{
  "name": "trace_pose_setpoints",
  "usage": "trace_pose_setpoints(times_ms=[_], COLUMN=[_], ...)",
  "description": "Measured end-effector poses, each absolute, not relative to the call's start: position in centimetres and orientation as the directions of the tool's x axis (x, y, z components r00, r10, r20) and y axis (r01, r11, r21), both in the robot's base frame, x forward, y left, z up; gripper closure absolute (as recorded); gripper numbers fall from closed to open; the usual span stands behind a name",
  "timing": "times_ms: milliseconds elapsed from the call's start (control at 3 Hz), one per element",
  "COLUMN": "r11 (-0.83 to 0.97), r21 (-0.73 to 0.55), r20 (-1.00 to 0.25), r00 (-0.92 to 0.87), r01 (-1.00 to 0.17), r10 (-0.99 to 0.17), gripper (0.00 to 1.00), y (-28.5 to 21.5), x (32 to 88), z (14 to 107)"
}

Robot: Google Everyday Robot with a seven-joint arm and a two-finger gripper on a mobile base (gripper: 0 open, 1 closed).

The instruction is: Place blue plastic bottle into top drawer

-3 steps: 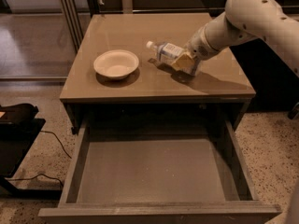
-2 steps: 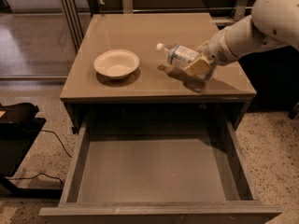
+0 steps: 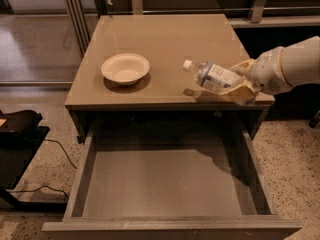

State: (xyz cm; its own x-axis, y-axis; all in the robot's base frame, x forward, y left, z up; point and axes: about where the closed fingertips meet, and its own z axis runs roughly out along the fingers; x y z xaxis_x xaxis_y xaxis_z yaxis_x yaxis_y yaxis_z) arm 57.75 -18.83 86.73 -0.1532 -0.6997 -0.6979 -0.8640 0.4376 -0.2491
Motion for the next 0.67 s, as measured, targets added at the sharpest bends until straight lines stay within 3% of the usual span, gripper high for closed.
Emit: trace_pose_setpoints(times_ms=[667], r11=[0.342], r21=[-0.233], r20=[-0.686], r00=[-0.095], r01=[-0.91], r10=[-0.721], gripper=[1.0], y=[-17.2], x=[50.1], z=[80.9])
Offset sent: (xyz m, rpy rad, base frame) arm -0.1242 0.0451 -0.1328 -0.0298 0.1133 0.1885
